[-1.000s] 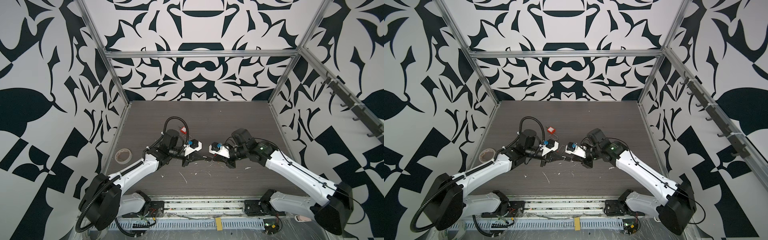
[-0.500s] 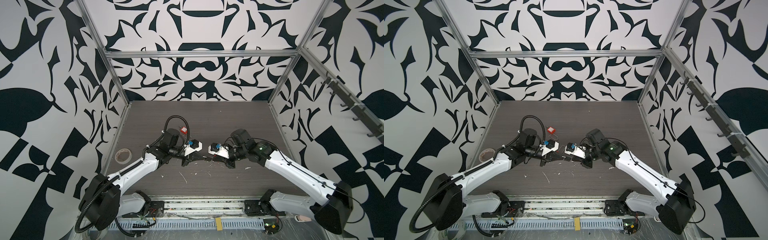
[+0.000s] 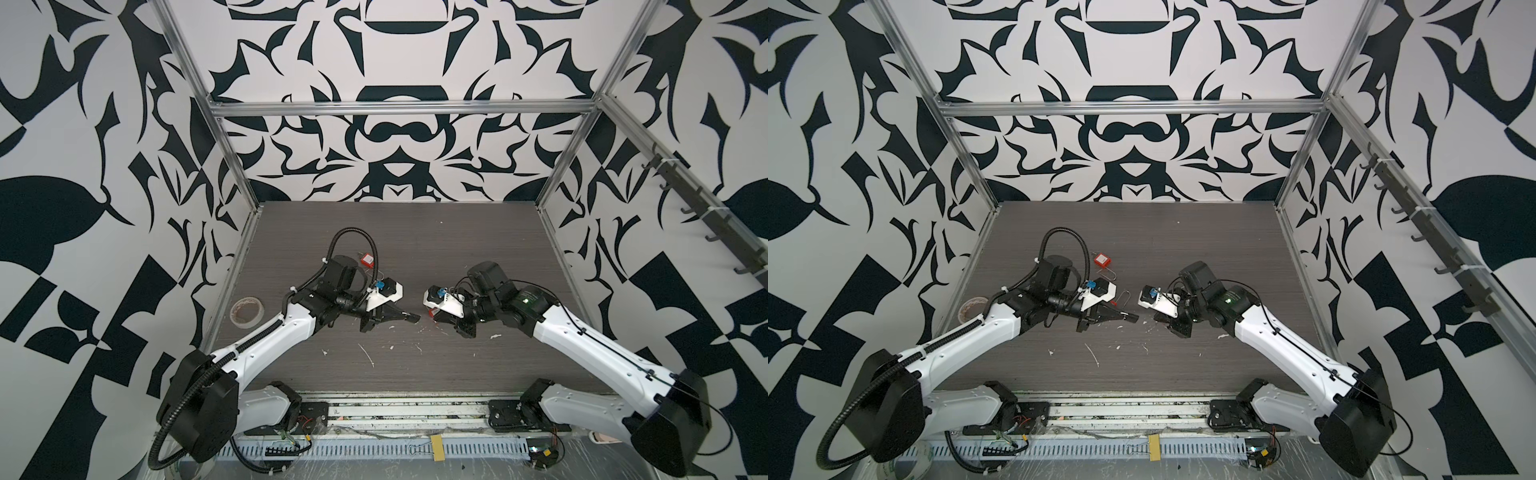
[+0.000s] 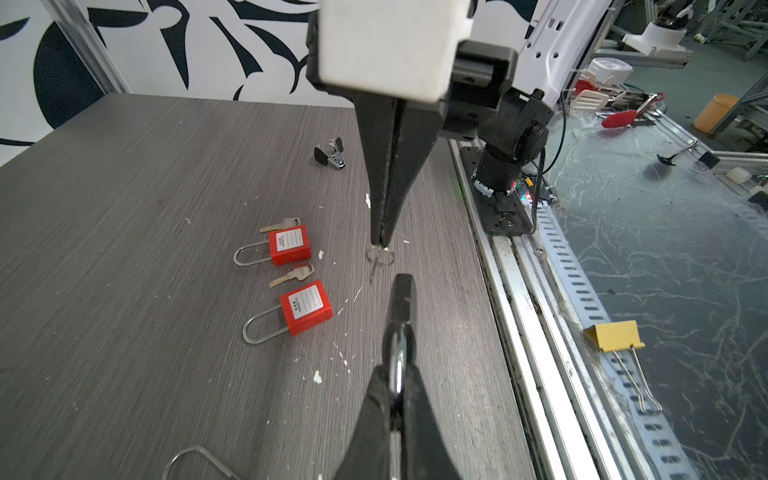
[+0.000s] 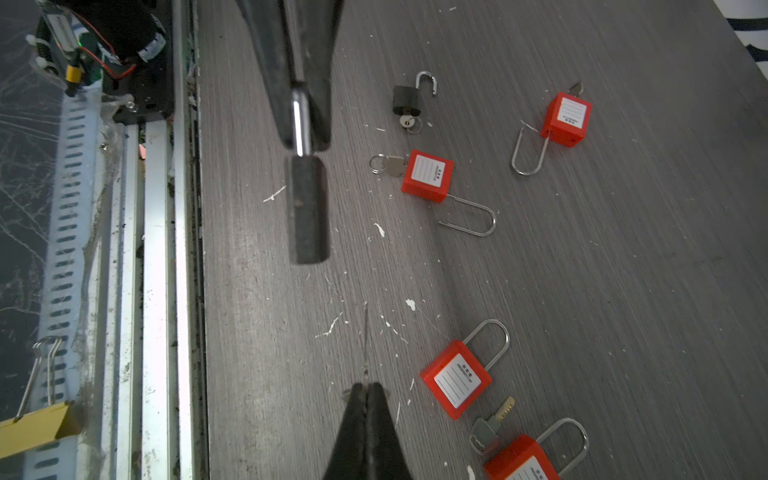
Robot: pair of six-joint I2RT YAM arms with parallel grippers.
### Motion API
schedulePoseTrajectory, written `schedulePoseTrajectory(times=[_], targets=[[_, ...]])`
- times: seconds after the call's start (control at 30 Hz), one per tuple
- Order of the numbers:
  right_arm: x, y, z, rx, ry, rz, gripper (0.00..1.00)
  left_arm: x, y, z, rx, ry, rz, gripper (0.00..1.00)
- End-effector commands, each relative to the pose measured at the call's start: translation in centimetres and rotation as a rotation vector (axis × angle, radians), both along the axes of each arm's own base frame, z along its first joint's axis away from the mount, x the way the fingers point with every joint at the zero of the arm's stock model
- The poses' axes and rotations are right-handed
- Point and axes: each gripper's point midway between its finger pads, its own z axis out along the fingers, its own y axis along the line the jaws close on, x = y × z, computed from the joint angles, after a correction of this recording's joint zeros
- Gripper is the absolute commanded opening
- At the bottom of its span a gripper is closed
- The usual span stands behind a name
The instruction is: Lock with the key
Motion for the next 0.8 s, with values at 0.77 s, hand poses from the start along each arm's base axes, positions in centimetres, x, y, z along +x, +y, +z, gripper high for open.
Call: schedulePoseTrajectory(times=[0.77], targets=[[3.6, -3.4, 2.8, 0.024, -0.048, -0.415, 0.0, 3.2, -0.8, -8.5, 0.513, 0.537, -0.034, 0.0]])
